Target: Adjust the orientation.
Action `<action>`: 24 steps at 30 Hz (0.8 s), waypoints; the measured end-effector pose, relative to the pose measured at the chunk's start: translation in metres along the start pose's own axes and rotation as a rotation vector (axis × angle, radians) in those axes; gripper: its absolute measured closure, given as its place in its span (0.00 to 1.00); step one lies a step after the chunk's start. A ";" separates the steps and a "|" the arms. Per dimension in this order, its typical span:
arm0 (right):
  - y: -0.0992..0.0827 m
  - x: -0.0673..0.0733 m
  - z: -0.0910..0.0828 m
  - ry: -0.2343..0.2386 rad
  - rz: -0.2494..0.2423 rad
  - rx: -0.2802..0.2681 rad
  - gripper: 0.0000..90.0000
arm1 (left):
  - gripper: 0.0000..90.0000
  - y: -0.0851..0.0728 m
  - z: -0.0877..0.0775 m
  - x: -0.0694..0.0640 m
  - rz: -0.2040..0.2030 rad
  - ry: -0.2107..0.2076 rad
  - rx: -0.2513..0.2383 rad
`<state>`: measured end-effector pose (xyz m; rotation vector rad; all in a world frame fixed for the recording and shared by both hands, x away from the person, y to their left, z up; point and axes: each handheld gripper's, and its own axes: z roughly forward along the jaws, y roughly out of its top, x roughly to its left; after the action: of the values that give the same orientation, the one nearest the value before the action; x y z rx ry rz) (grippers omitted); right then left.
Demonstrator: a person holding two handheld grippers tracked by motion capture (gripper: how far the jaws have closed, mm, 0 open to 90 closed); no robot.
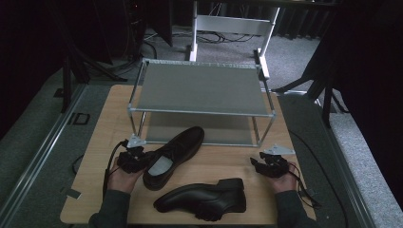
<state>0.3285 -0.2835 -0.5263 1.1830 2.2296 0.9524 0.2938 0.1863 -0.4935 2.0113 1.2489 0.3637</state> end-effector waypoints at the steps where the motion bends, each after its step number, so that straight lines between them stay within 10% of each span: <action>1: 0.002 0.005 -0.007 0.019 -0.015 -0.011 0.59 | 0.93 -0.003 -0.002 0.000 -0.004 -0.002 -0.004; 8: 0.013 0.045 -0.057 0.146 -0.157 -0.079 0.77 | 0.66 -0.017 -0.018 0.002 0.003 0.008 -0.068; 14: 0.009 0.080 -0.082 0.226 -0.266 -0.101 0.98 | 0.63 -0.025 -0.026 0.001 0.002 0.016 -0.113; 24: -0.009 0.116 -0.097 0.313 -0.405 -0.063 1.00 | 0.63 -0.027 -0.034 -0.003 0.012 0.028 -0.173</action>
<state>0.1984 -0.2246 -0.4756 0.5449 2.5242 1.0805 0.2551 0.2051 -0.4884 1.8736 1.1810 0.4908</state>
